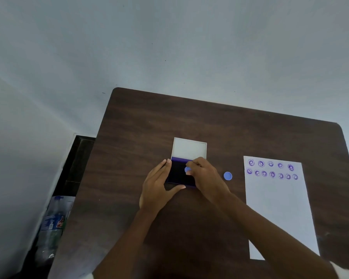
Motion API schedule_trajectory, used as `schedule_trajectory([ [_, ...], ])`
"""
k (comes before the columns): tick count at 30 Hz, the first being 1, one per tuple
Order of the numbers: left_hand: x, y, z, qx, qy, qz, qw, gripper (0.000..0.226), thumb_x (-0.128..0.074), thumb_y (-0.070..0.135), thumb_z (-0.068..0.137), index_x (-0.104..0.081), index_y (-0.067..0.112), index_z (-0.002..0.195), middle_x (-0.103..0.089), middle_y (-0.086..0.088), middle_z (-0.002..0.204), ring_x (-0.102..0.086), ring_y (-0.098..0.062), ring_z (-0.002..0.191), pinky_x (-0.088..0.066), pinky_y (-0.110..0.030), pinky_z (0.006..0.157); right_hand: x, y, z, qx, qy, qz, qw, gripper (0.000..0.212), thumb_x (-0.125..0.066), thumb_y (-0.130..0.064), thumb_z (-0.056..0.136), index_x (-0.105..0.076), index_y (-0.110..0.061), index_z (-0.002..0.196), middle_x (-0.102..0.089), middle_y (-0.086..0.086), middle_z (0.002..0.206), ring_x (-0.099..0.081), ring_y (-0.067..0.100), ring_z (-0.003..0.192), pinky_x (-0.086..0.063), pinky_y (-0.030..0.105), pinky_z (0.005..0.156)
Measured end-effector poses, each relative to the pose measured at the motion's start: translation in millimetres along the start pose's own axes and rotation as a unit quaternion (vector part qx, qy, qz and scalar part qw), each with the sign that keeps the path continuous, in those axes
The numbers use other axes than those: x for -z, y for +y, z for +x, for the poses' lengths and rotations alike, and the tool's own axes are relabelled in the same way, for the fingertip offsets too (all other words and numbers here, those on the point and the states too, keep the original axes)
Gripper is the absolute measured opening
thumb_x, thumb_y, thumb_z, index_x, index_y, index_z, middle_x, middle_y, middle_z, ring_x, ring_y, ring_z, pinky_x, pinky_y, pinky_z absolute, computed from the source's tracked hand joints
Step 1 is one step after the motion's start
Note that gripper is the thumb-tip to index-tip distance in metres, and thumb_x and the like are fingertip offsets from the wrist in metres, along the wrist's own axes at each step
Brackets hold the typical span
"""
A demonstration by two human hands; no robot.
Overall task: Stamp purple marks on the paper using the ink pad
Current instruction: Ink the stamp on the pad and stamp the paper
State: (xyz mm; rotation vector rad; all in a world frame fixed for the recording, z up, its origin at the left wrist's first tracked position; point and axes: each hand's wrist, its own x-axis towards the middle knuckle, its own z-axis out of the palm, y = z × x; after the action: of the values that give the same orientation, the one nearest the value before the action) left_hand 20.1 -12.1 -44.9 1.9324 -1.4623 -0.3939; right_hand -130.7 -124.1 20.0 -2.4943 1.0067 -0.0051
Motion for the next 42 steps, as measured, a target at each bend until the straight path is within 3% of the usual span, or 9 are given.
schedule_trajectory([
  [6,4,2,2,0.033,-0.029,-0.016,0.999,0.090,-0.067,0.064,0.075,-0.045,0.013,0.146,-0.042,0.011,0.148,-0.034,0.001,0.137,-0.019,-0.008,0.113,-14,-18,13,0.028,-0.015,-0.029,0.999,0.035,-0.072,-0.012,0.080,-0.058,-0.011,0.111,-0.055,0.008,0.114,-0.053,0.021,0.105,-0.056,0.035,0.084],
  [10,1,0,1,0.037,-0.033,-0.018,0.999,0.091,-0.065,0.064,0.076,-0.045,0.010,0.146,-0.041,0.007,0.150,-0.036,-0.001,0.136,-0.021,-0.011,0.113,-18,-18,11,0.063,0.012,-0.050,0.997,0.042,-0.082,-0.008,0.065,-0.061,-0.010,0.101,-0.060,0.007,0.099,-0.059,0.021,0.089,-0.057,0.031,0.066],
  [12,0,-1,1,0.036,-0.035,-0.013,0.999,0.090,-0.063,0.066,0.077,-0.044,0.011,0.146,-0.039,0.008,0.149,-0.035,0.000,0.136,-0.025,-0.014,0.112,-20,-13,15,0.089,0.009,-0.053,0.995,0.042,-0.081,-0.007,0.066,-0.062,-0.010,0.104,-0.061,0.007,0.101,-0.059,0.020,0.091,-0.056,0.030,0.070],
  [15,-2,-3,0,0.034,-0.035,-0.023,0.999,0.090,-0.062,0.068,0.079,-0.046,0.010,0.145,-0.045,0.004,0.148,-0.036,-0.002,0.135,-0.019,-0.009,0.113,-20,-5,19,0.125,-0.019,-0.054,0.991,0.047,-0.082,-0.010,0.068,-0.061,-0.012,0.110,-0.063,0.007,0.108,-0.060,0.021,0.098,-0.057,0.031,0.078],
  [20,-1,-2,0,0.037,-0.032,-0.010,0.999,0.091,-0.060,0.071,0.079,-0.047,0.010,0.144,-0.051,0.000,0.146,-0.039,-0.003,0.135,-0.021,-0.011,0.114,-11,2,25,0.172,-0.050,-0.071,0.981,0.053,-0.084,-0.013,0.064,-0.061,-0.013,0.112,-0.064,0.007,0.108,-0.061,0.023,0.099,-0.058,0.033,0.077],
  [23,2,0,1,0.032,-0.038,-0.007,0.999,0.090,-0.065,0.067,0.078,-0.049,0.007,0.143,-0.049,0.000,0.147,-0.040,-0.005,0.135,-0.028,-0.017,0.113,-10,-2,22,0.153,-0.054,-0.071,0.984,0.049,-0.078,-0.011,0.073,-0.058,-0.012,0.117,-0.060,0.009,0.115,-0.057,0.024,0.105,-0.056,0.035,0.083],
  [27,5,2,2,0.047,-0.044,-0.007,0.998,0.091,-0.069,0.064,0.075,-0.047,0.009,0.144,-0.045,0.002,0.148,-0.033,0.000,0.135,-0.014,-0.005,0.113,-13,-9,17,0.052,-0.029,0.015,0.998,0.036,-0.068,-0.011,0.083,-0.058,-0.013,0.118,-0.053,0.008,0.122,-0.050,0.021,0.111,-0.048,0.031,0.094],
  [32,2,1,-1,0.044,-0.028,-0.008,0.999,0.093,-0.078,0.057,0.071,-0.046,0.009,0.145,-0.048,-0.002,0.148,-0.039,-0.007,0.135,-0.036,-0.024,0.108,-6,6,-7,0.005,0.001,-0.007,1.000,0.033,-0.069,-0.016,0.083,-0.061,-0.015,0.115,-0.057,0.005,0.116,-0.052,0.017,0.106,-0.049,0.028,0.088],
  [42,-1,0,-2,0.037,-0.020,-0.002,0.999,0.091,-0.065,0.065,0.077,-0.045,0.008,0.146,-0.051,-0.006,0.146,-0.044,-0.015,0.135,-0.041,-0.029,0.107,-14,23,-9,0.107,-0.007,-0.039,0.993,0.044,-0.074,-0.011,0.075,-0.056,-0.014,0.115,-0.059,0.007,0.110,-0.057,0.020,0.100,-0.057,0.031,0.077],
])
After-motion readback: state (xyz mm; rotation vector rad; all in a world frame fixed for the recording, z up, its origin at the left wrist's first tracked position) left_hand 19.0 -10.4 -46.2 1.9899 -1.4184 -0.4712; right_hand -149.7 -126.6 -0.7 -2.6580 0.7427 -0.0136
